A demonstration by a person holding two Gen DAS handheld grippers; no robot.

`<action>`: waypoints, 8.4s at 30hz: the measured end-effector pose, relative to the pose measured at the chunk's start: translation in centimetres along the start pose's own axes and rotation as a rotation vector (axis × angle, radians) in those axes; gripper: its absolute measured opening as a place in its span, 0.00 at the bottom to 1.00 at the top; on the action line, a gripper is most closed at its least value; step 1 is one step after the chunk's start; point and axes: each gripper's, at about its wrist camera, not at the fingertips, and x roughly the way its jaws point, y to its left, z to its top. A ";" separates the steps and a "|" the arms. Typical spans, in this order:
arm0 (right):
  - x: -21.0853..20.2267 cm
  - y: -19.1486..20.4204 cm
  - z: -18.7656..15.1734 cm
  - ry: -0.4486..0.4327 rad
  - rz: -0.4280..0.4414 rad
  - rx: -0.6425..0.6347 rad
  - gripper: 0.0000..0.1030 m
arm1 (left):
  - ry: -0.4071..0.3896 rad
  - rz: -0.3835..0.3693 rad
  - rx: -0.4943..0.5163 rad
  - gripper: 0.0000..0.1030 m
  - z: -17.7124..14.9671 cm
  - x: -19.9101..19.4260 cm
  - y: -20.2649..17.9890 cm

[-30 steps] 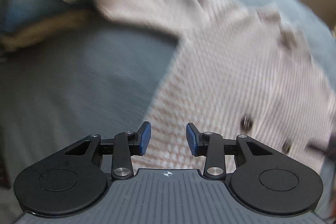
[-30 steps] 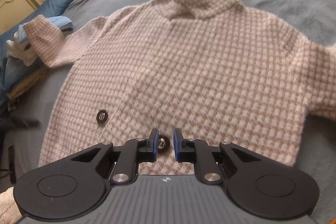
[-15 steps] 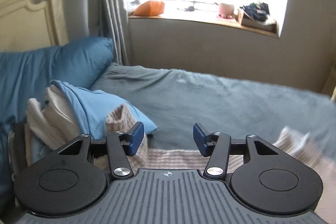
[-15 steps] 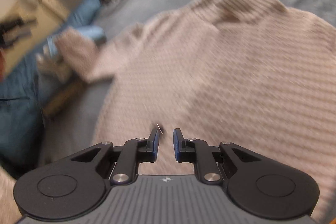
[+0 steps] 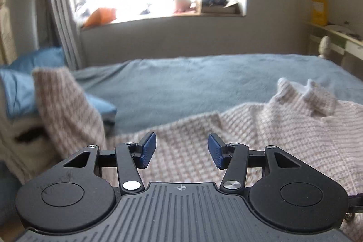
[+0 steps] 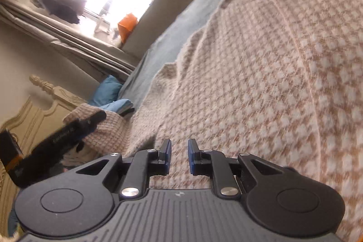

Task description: Fold clothes

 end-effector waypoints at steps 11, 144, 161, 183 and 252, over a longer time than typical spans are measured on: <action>-2.4 0.5 -0.5 -0.085 0.000 -0.034 0.25 | -0.249 0.373 0.150 0.77 3.1 -1.3 3.3; -13.6 1.7 -6.1 -0.233 -0.825 -0.254 0.95 | 0.385 -0.229 -0.097 1.00 -8.4 -5.0 -10.3; -13.9 0.9 -5.7 -0.233 -0.821 -0.233 0.95 | 0.430 -0.189 -0.021 1.00 -9.8 -4.8 -12.2; -15.6 0.1 -5.2 -0.304 -0.895 -0.193 0.91 | 0.428 -0.170 -0.002 1.00 -10.2 -4.7 -12.7; -13.4 -8.9 10.3 -0.090 -0.512 -0.721 0.42 | 0.326 -0.195 0.279 1.00 -7.9 -2.6 -18.1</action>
